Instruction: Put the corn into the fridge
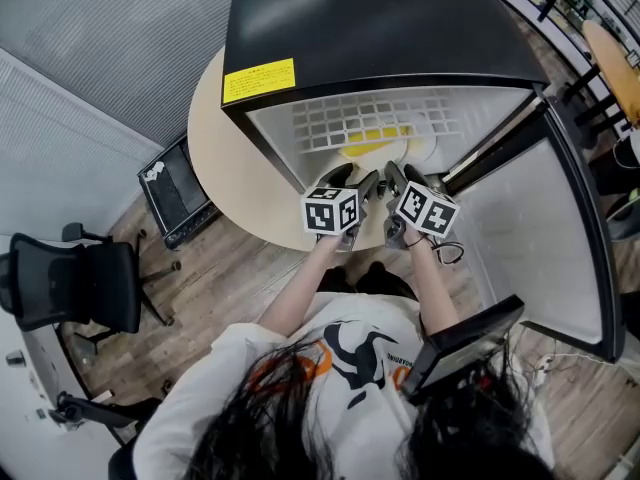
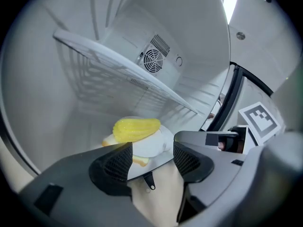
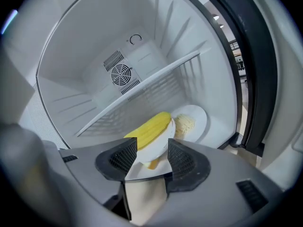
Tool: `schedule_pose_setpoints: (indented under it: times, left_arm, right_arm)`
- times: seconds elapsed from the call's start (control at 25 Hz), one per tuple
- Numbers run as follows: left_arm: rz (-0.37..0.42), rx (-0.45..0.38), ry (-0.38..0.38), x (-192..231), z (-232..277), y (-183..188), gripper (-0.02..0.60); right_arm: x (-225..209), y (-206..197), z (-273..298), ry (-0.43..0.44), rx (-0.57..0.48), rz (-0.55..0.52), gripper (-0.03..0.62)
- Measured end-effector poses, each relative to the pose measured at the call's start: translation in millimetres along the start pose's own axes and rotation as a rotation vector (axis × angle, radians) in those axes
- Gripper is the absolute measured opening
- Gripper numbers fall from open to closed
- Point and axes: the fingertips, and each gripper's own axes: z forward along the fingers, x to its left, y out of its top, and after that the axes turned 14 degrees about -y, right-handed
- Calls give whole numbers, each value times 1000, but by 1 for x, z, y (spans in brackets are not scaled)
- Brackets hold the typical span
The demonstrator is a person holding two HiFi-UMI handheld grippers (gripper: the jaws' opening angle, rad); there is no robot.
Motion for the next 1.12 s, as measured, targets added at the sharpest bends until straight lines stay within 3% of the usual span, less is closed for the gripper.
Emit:
schedule_pose_setpoints:
  times: [0.16,0.36,0.64,0.92,1.12]
  left_arm:
    - [32,14,-87,-22,-13,-1,265]
    - [84,13,-148,-37,-35,-2,176]
    - [140,1,-153,-39,-67,-5,128]
    - [148,-32,-168,-40,-95,-12,39]
    - [142,-46,-180,-50,-100,-17,28]
  right_arm:
    - [11,-3,-15,41,-18,17,210]
    - [26,-11,-34,61,-49,21,175]
    - [43,-29,-64,44,-96,42,117]
    - [64,-53,-91,24,-113,61,92]
    - [60,-58,-109,9,-119,60,83]
